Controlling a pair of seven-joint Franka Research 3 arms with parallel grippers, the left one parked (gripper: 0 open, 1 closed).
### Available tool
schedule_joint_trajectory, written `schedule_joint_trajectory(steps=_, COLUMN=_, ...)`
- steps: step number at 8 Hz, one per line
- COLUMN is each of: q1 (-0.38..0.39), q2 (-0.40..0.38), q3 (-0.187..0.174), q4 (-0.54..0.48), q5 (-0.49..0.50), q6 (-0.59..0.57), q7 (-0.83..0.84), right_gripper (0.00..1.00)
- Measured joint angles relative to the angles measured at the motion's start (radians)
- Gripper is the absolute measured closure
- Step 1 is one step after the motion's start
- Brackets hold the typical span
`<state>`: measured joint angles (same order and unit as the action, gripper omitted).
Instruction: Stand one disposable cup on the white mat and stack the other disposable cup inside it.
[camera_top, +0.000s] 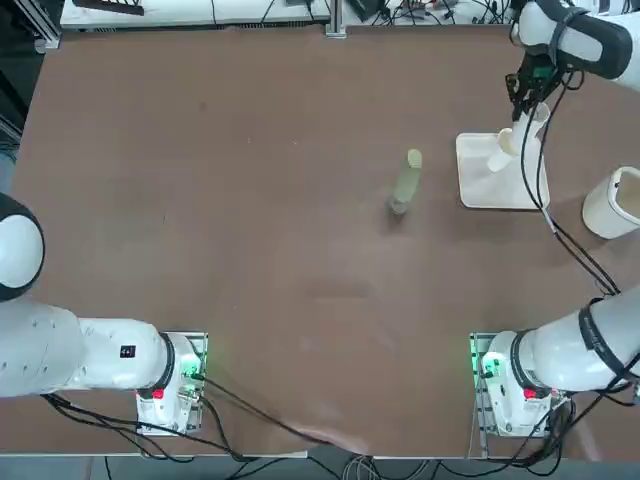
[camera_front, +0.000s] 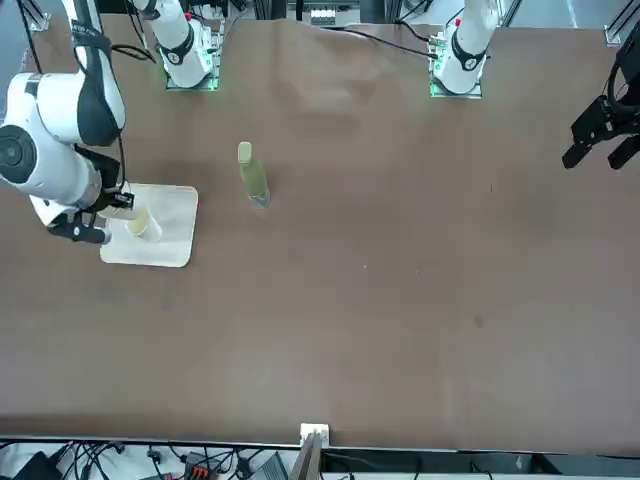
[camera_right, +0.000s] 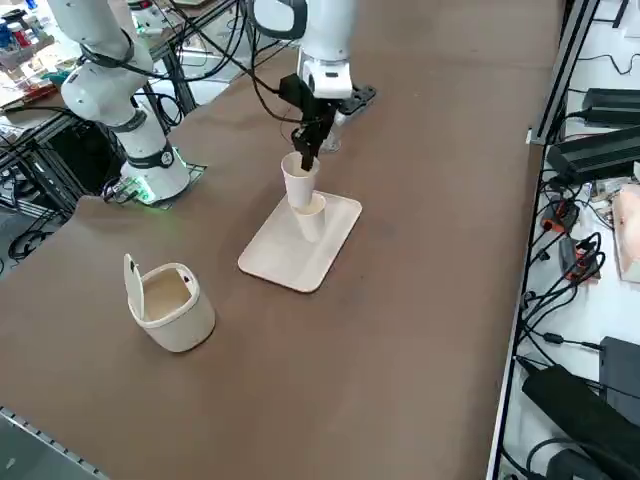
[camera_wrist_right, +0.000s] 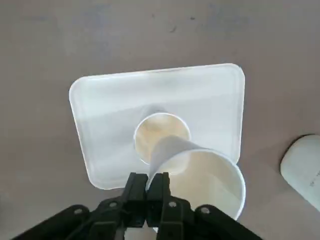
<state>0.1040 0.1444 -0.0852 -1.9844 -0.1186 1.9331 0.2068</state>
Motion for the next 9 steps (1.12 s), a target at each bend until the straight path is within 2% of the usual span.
schedule_joint_trajectory(steps=2, q1=0.0, q2=0.007, q3=0.0, q4=-0.046, q5=0.0, q6=0.076, q7=0.005, right_gripper=0.98)
schedule_joint_trajectory(steps=4, q1=0.0, q2=0.02, q3=0.0, q4=-0.056, q5=0.0, q6=0.105, q7=0.014, right_gripper=0.96)
schedule_joint_trajectory(steps=5, q1=0.0, q2=0.023, q3=0.0, q4=-0.056, q5=0.0, q6=0.109, q7=0.015, right_gripper=0.83)
schedule_joint_trajectory(steps=9, q1=-0.002, q2=-0.017, q3=-0.004, q4=-0.005, q5=0.0, q6=0.077, q7=0.009, right_gripper=0.14)
